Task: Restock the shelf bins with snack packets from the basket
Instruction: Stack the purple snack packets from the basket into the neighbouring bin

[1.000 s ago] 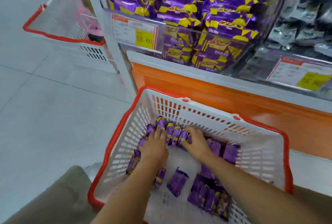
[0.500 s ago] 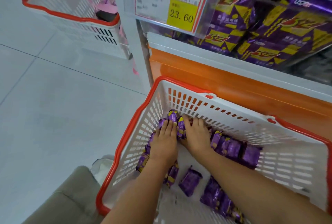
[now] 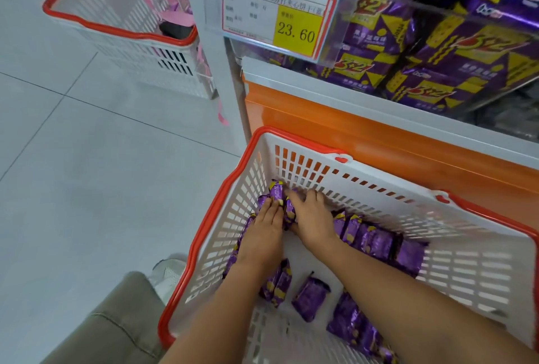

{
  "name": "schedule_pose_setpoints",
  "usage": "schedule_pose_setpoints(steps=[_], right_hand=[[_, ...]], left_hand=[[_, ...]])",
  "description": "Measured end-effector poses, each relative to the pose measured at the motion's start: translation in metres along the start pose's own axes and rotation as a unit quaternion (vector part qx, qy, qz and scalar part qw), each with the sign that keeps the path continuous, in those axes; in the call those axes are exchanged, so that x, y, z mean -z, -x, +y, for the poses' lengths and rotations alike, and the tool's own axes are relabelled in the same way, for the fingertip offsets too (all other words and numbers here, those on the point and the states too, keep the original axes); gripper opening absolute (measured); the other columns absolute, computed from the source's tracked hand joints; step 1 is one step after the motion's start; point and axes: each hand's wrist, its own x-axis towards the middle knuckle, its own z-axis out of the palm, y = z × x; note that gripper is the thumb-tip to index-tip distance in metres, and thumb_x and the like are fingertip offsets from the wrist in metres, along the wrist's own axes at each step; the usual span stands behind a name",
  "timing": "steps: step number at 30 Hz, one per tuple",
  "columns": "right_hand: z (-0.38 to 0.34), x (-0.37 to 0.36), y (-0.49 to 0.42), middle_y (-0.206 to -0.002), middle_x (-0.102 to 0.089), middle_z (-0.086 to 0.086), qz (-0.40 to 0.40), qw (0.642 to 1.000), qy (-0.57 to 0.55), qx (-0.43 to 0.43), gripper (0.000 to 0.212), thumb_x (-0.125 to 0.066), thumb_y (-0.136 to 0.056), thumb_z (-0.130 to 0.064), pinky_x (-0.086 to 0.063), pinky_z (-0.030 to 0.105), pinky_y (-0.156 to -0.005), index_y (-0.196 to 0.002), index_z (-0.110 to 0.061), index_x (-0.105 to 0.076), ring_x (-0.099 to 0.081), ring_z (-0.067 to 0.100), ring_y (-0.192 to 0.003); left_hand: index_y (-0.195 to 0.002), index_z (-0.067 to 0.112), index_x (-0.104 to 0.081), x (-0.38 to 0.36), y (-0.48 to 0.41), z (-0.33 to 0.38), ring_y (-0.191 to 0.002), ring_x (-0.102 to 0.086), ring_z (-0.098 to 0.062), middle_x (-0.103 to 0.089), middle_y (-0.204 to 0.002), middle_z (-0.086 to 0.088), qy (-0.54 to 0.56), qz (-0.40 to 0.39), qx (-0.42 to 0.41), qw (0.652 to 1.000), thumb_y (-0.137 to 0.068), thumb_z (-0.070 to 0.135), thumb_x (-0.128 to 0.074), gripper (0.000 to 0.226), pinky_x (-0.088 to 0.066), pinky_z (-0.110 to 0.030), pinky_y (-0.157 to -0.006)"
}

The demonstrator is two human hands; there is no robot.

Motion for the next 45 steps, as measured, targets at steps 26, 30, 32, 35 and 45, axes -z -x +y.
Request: schedule_pose_setpoints(steps=[26,30,32,35,45], right_hand=[[0.032,0.144,0.138,-0.142,-0.04,-0.01,-0.03,0.859,-0.496,0.126,0.073,-0.072,-0.085,-0.007,-0.05,0.019,-0.095,-0.139,-0.046,-0.044,-0.049,0.002,-0.12],[0.027,0.167,0.169,-0.136,-0.044,-0.001,-0.007,0.842,-0.521,0.14,0.08,-0.068,-0.087,-0.001,-0.049,0.012,-0.083,-0.143,-0.043,-0.03,-0.049,0.0,-0.112],[0.025,0.175,0.184,-0.14,-0.043,0.005,-0.007,0.819,-0.558,0.132,0.08,-0.061,-0.089,0.005,-0.049,0.025,-0.091,-0.146,-0.04,-0.028,-0.052,0.005,-0.112],[0.021,0.183,0.201,-0.142,-0.042,0.003,-0.016,0.813,-0.564,0.144,0.079,-0.048,-0.089,0.014,-0.052,0.029,-0.088,-0.147,-0.037,-0.03,-0.056,0.008,-0.111],[0.009,0.23,0.228,-0.15,-0.038,-0.008,-0.058,0.879,-0.399,0.256,0.081,-0.057,-0.073,-0.011,-0.034,0.004,-0.092,-0.149,-0.024,-0.032,-0.032,-0.002,-0.136]], left_hand=[[-0.119,0.013,-0.066,0.09,0.078,0.069,-0.097,-0.067,-0.021,-0.071,-0.113,-0.01,0.654,-0.058,0.105,0.747,-0.094,0.048,-0.051,0.046,-0.054,-0.031,-0.072],[-0.129,0.011,-0.06,0.112,0.106,0.078,-0.123,-0.056,-0.031,-0.065,-0.125,-0.012,0.7,-0.043,0.063,0.71,-0.092,0.044,-0.054,0.05,-0.053,-0.04,-0.093],[-0.13,0.008,-0.059,0.118,0.12,0.08,-0.124,-0.055,-0.033,-0.064,-0.127,-0.015,0.719,-0.027,0.047,0.693,-0.093,0.039,-0.054,0.049,-0.044,-0.048,-0.105],[-0.129,0.007,-0.059,0.124,0.135,0.082,-0.119,-0.058,-0.033,-0.063,-0.127,-0.015,0.728,-0.021,0.036,0.684,-0.09,0.04,-0.053,0.051,-0.041,-0.051,-0.108],[-0.105,0.0,-0.066,0.151,0.176,0.095,-0.073,-0.064,-0.028,-0.068,-0.091,-0.022,0.72,-0.134,0.074,0.677,-0.095,0.052,-0.036,0.061,-0.054,-0.026,-0.055]])
